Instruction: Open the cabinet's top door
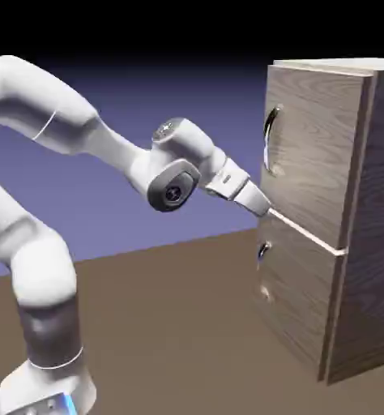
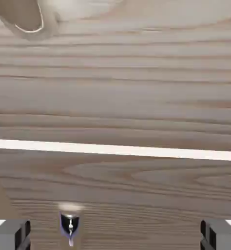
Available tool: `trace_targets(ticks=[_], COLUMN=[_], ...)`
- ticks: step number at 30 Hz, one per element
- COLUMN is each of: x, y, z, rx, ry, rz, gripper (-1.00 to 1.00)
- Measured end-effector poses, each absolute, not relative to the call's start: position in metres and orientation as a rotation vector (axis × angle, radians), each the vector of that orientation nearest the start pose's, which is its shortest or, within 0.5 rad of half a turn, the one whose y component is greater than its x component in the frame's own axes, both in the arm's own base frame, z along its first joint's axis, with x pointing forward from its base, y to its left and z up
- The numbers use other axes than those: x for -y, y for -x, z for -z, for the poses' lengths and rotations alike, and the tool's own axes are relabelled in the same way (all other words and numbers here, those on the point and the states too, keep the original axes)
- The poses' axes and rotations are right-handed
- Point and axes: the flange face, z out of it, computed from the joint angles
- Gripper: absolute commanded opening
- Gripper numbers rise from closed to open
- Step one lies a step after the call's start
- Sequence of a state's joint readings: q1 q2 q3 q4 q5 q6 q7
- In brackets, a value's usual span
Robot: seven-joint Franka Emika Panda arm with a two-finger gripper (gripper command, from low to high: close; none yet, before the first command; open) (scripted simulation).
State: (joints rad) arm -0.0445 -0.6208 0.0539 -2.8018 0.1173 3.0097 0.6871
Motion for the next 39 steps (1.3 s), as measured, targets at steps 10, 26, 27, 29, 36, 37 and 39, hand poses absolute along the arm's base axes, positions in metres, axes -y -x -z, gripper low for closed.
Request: trace_targets(ticks=[10,26,27,29,36,37,39], x=[0.022,-0.003,-0.006,-0.012,-0.035,-0.038,-0.044], y=[-0.352,-0.309,-0.308,-0.307,-0.31,-0.312,-0.316], z=[-0.538,-0.585,-0.586,-0.587,-0.581,-0.579,-0.575], rx=[-1.14,-1.143,-1.136,-1.119,-1.044,-1.032,-1.005], ry=[2.228,1.958,1.945,1.92,1.847,1.838,1.822], rz=[1.183,1.379,1.393,1.422,1.527,1.543,1.575], gripper=[0.0,0.0,0.0,0.0,0.0,0.0,0.0])
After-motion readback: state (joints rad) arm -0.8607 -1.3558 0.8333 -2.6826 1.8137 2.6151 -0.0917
